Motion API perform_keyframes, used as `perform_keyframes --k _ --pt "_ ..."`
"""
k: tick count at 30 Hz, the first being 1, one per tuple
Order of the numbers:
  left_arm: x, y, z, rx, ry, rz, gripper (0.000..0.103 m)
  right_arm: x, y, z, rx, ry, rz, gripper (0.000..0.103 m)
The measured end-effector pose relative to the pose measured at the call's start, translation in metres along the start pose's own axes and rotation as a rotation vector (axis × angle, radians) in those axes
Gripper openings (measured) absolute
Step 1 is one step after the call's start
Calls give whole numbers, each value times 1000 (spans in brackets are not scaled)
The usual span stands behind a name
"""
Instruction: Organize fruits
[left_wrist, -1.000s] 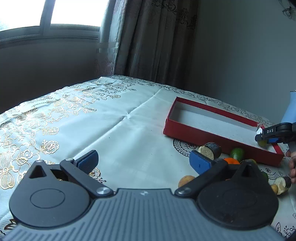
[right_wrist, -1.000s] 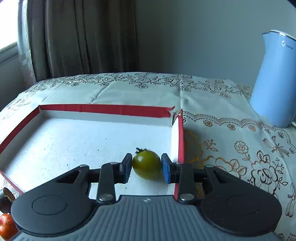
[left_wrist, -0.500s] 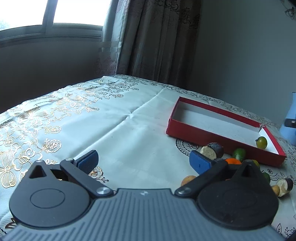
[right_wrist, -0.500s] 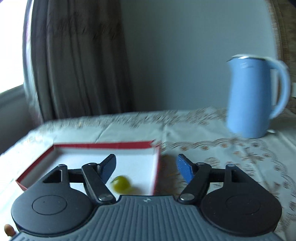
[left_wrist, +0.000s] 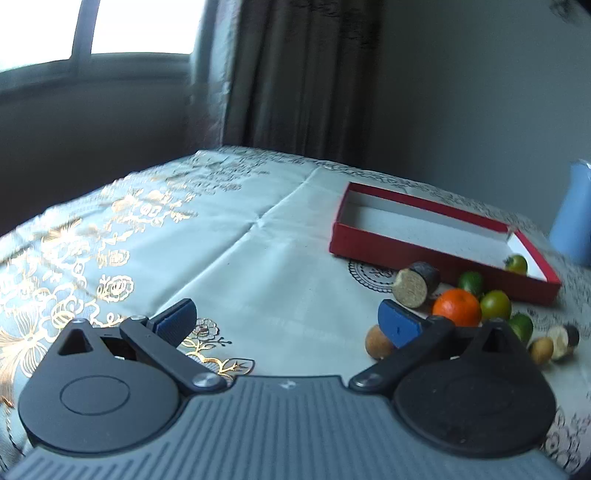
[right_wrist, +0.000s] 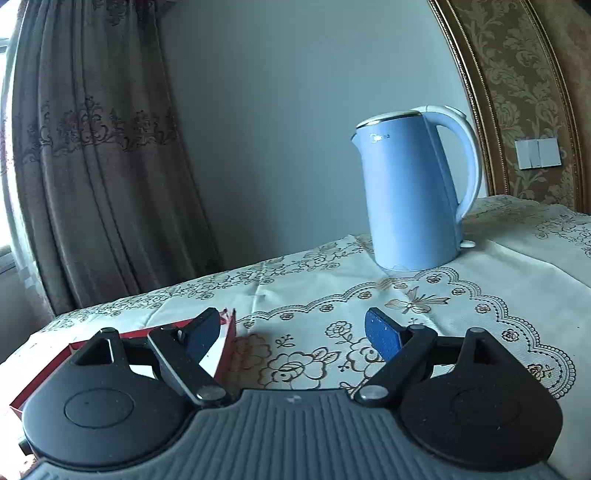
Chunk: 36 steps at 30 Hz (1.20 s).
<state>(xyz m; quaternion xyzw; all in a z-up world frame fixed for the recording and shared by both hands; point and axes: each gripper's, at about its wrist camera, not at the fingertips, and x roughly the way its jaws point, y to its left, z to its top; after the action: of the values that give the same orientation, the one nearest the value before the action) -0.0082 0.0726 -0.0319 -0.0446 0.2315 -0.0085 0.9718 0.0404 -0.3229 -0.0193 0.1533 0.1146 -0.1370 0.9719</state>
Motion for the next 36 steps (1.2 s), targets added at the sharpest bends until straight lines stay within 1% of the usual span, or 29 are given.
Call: perform_keyframes --k 3,7,10,11,12,13,14,23,33,36 --pt "-4 -17 -3 114 -41 -29 103 -4 0 0 5 -3 8 86" --pt "-2 -43 -6 269 -52 -51 103 -7 -3 2 30 -17 22 86" --pt "2 -53 -6 320 -42 -53 103 -9 -3 3 32 -22 29 86" --pt "3 -55 -7 326 -36 -55 103 -9 -3 3 31 -23 30 86" --pt "5 -55 -7 326 -27 -56 100 -10 -3 3 31 -25 32 86" --pt "7 -55 -7 326 -14 -61 94 -10 -2 3 32 -26 33 86" --pt "10 -54 -6 324 4 -67 92 -10 -2 3 33 -28 36 86" --pt "39 -43 1 260 167 -53 92 -13 -2 4 42 -44 56 86" --pt "44 -34 1 195 199 -80 92 -18 -3 6 51 -69 66 86" --pt "44 -34 1 197 199 -75 92 -19 -3 6 52 -79 65 86"
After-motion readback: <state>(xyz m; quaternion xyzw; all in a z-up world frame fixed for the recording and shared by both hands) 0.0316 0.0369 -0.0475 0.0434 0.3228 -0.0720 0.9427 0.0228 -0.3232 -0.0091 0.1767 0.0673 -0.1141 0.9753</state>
